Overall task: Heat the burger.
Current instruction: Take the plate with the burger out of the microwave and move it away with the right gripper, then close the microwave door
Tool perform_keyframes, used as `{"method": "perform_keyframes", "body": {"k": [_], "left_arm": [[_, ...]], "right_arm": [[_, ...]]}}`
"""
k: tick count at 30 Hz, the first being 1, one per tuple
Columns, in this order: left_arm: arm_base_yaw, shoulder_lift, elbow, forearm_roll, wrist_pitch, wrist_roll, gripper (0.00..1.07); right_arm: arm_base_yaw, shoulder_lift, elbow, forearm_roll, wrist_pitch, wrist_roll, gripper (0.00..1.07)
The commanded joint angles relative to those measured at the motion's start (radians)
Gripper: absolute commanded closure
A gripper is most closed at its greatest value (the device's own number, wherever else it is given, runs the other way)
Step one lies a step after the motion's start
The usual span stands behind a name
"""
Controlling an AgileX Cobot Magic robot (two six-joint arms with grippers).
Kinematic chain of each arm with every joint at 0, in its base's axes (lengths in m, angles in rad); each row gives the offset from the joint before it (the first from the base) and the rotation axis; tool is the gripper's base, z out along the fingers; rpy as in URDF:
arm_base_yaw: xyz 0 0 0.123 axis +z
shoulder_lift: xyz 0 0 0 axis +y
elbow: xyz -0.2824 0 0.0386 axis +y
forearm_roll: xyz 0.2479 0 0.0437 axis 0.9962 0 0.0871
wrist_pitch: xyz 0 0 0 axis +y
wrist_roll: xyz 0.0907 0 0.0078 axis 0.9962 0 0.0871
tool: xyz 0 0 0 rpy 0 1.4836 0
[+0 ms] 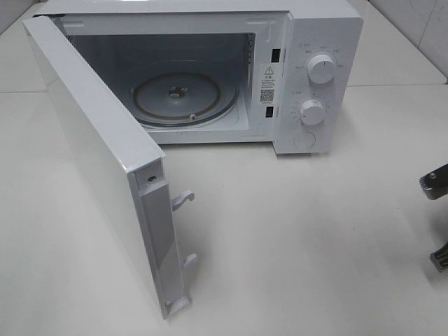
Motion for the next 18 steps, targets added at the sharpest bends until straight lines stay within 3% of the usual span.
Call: {"method": "perform_keyframes", "body": {"k": [1,8,12,13,15,18], "left_arm": [[0.001,-0.009,0.003,0.001,-0.009,-0.003,0.07],[0.001,-0.009,0.003,0.001,-0.009,-0.003,0.07],[0.001,-0.009,0.003,0.001,-0.009,-0.003,0.07],[0.001,-0.009,0.003,0.001,-0.009,-0.003,0.07],[0.001,-0.009,0.003,0.001,-0.009,-0.003,0.07],[0.001,-0.009,0.003,0.001,-0.009,-0.003,0.07]], "right_arm": [[-0.005,-0.002,-0.018,-0.041,0.027,0.025,1.01],[-0.005,-0.001,-0.025,-0.030,0.033,0.032,0.91],[-0.005,-0.001,-0.025,-0.030,0.028,0.032,0.74],[-0.005,-0.001,-0.025,-0.030,0.028,0.032,0.74],[-0.005,-0.001,-0.025,-0.021,-0.005,0.032,0.55],[-0.005,-0.001,-0.025,-0.013,-0.012,0.032,0.51]]}}
